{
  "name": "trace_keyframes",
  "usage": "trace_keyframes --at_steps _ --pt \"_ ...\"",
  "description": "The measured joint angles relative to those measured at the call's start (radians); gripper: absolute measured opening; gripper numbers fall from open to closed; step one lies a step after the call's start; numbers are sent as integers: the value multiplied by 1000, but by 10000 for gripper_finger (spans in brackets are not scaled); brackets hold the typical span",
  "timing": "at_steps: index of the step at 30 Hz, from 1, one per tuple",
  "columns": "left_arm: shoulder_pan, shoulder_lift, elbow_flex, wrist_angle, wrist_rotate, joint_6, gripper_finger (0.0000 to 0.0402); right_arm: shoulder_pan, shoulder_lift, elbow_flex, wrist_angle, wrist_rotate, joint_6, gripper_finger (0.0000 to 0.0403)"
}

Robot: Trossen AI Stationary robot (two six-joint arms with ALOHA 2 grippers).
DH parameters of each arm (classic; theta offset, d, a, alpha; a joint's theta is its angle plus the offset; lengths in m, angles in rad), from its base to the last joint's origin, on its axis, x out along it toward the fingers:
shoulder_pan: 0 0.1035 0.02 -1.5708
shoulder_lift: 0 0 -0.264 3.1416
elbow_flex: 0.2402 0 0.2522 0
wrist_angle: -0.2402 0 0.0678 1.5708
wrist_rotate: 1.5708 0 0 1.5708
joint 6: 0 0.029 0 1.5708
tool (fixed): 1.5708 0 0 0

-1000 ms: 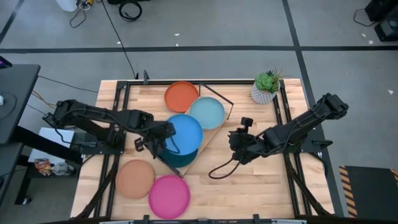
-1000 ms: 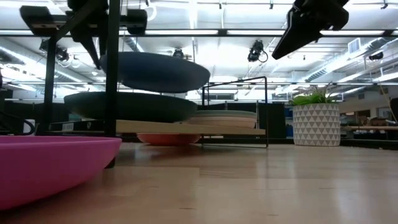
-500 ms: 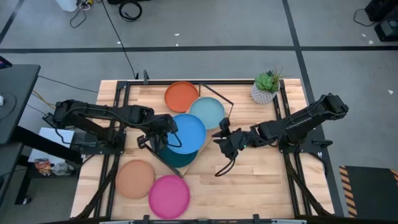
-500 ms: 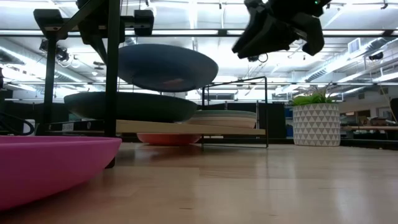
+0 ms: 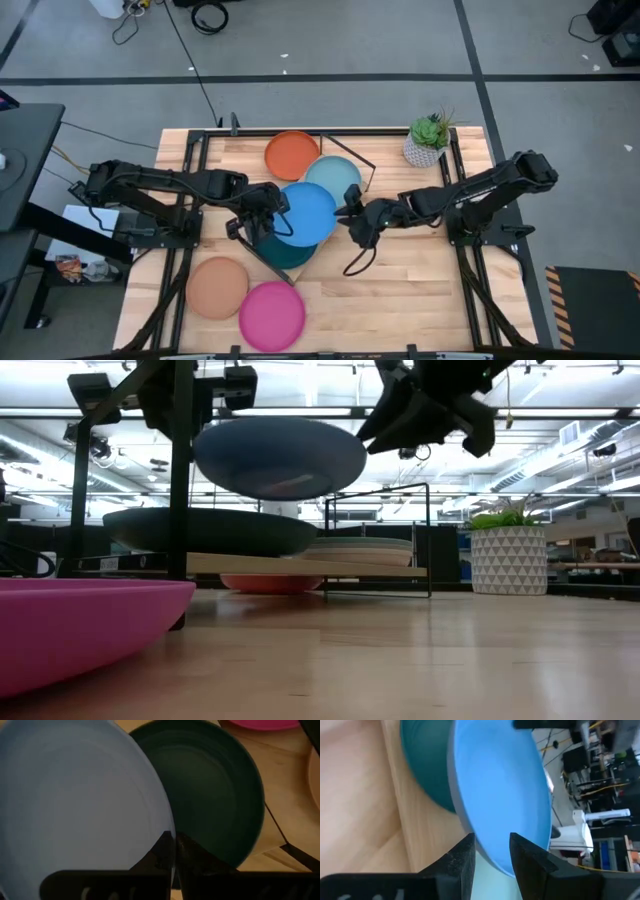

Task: Place and stack plates onto a shelf
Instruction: Stack the blue plate on top of the green plate on the shelf

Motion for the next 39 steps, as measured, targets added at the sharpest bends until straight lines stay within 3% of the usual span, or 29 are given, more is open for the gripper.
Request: trace_keyframes --at_steps 15,19,29,33,39 --pt "0 0 0 12 -1 -35 15 -3 52 43 -84 42 -43 103" --pt "0 0 0 18 -4 -64 15 3 46 43 -81 162 -16 104" --pt "0 0 2 7 1 -73 15 6 35 43 -93 197 -70 120" --pt "0 0 2 4 0 -77 15 6 35 43 -95 177 -93 121" --pt "1 0 2 28 -2 -88 15 6 35 43 -93 58 -192 121"
